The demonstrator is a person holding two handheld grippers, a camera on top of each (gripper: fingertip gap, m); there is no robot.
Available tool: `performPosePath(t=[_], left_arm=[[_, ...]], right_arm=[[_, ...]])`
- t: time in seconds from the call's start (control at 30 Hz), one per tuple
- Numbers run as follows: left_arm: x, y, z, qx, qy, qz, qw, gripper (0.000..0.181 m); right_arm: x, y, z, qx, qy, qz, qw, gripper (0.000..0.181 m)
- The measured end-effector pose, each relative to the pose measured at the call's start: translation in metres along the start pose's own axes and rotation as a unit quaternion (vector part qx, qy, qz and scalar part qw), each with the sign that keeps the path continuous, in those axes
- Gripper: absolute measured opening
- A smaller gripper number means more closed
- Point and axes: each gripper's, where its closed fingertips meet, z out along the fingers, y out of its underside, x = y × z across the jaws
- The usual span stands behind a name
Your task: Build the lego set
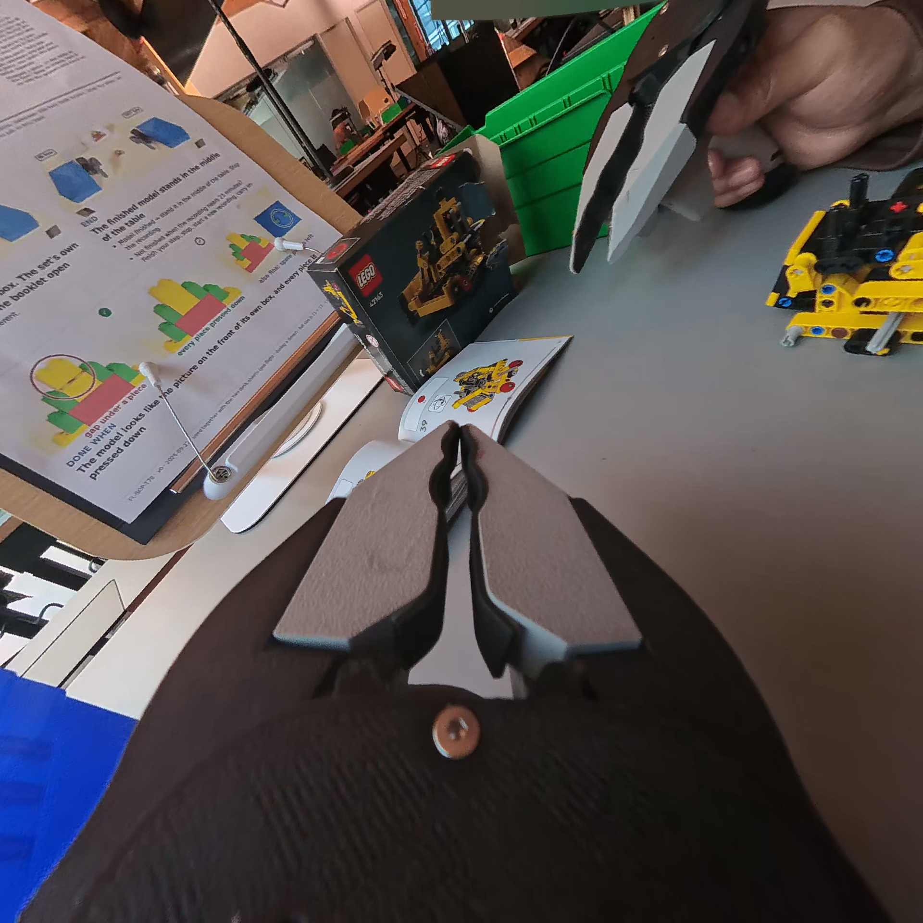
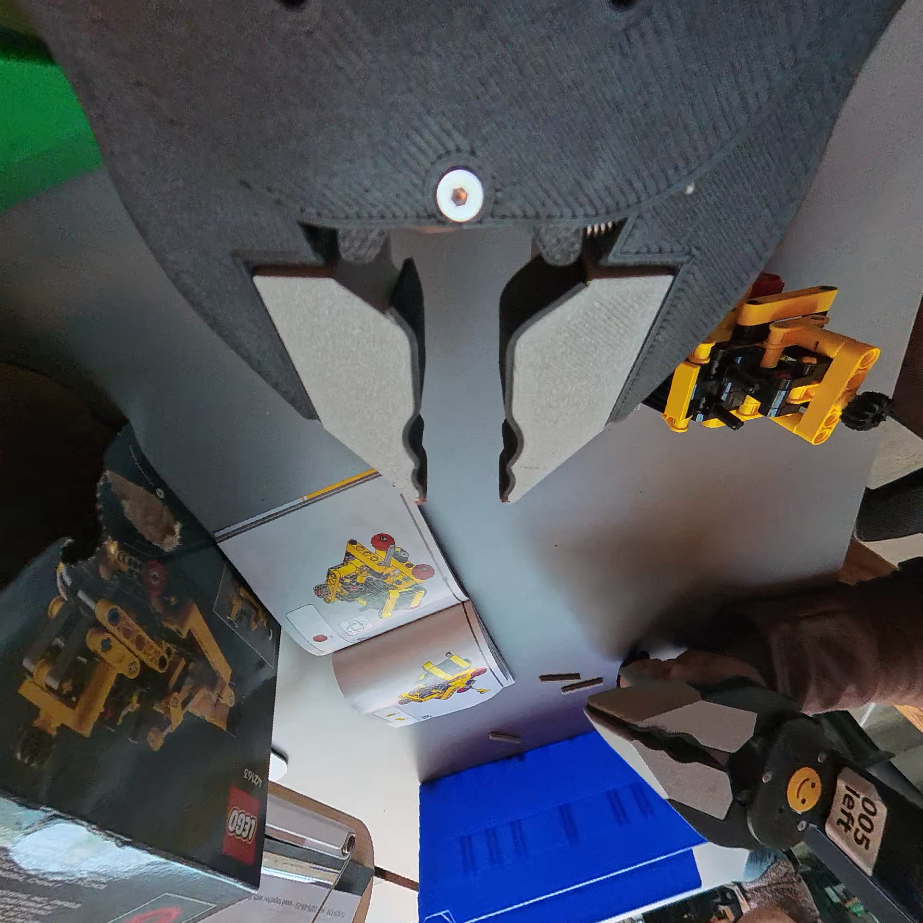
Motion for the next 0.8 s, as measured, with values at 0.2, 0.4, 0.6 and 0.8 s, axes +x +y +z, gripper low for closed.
performPosePath(t=[0.2, 0.4, 0.6, 0.8], left_arm=[[0.0, 0.0, 0.0, 0.001, -0.002, 0.001, 1.0, 0.0], [-0.004, 0.001, -0.001, -0.003, -0.012, -0.002, 1.0, 0.0], [-0.024, 0.01, -0.003, -0.023, -0.059, -0.024, 0.998, 0.0], [-0.035, 0.01, -0.007, -0.016, -0.08, -0.049, 0.995, 0.0]], right_arm=[[-0.001, 0.001, 0.0, -0.003, 0.0, -0.003, 1.0, 0.025], [-0.003, 0.002, 0.001, -0.006, -0.001, -0.006, 1.0, 0.025], [-0.004, 0.002, 0.001, -0.006, -0.002, -0.006, 1.0, 0.025], [-0.004, 0.002, 0.001, -0.008, -0.003, -0.007, 1.0, 0.024]])
